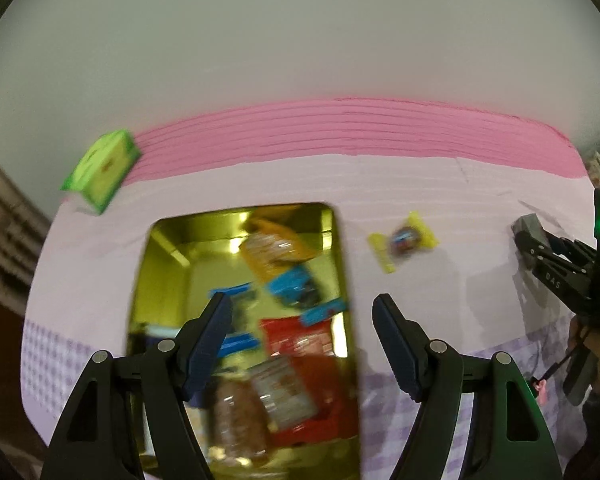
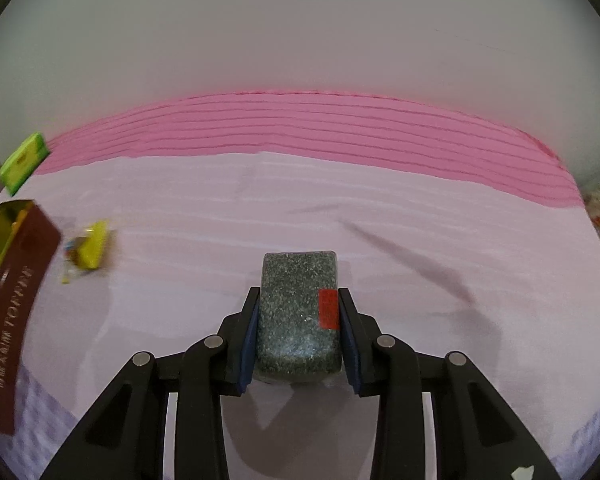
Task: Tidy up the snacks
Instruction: 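Grasp the yellow-wrapped candy with the left gripper while the right gripper holds the grey pack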
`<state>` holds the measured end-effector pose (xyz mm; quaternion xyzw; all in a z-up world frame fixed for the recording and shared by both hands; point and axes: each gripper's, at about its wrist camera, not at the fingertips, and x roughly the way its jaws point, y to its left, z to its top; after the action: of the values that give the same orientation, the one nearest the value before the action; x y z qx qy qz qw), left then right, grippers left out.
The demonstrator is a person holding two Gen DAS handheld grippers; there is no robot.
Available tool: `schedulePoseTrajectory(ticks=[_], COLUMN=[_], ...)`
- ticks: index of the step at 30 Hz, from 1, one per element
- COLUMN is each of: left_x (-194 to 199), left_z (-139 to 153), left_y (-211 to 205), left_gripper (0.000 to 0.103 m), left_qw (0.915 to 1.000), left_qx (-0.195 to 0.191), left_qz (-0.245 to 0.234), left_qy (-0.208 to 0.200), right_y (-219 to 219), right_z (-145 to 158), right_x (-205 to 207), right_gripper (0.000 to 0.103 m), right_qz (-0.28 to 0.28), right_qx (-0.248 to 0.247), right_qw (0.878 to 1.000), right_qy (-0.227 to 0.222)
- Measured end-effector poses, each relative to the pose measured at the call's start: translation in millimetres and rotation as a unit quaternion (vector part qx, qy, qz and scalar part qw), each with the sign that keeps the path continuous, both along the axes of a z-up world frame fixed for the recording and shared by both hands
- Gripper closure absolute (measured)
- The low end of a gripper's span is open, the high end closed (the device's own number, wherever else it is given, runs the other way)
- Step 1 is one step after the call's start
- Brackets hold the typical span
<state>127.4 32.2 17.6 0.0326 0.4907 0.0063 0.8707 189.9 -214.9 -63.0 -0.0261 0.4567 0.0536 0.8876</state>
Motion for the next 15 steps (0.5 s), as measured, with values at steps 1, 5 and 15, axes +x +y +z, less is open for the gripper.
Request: schedulePoseTrajectory(ticks=[1,5,15], left_x=[2.5,16.3,45.7], left_z=[-0.8,-3.1,-12.0], left_y=[-5.5,-24.6,-50.8], left_gripper=[0.03,0.03,0.03], left_qw=[1.0,0.9996,0.9988], left_qx=[-0.001,-0.003,-0.014], left_qz=[-0.006,-0.026,-0.045], left_qy=[0.002,0.008,0.015], right_y=[-6.2,-22.4,-24.0], right_z=[-0.3,-0.7,-1.6], right_x=[-0.9,-6.4,-10.2], right_gripper=[0.07,0.07,0.07], right_qz=[-0.005,-0.012,-0.014], right_qx=[-0.001,-0.005,0.006], right_qw=[1.0,1.0,1.0], right_qy=[-0.001,-0.008,-0.013])
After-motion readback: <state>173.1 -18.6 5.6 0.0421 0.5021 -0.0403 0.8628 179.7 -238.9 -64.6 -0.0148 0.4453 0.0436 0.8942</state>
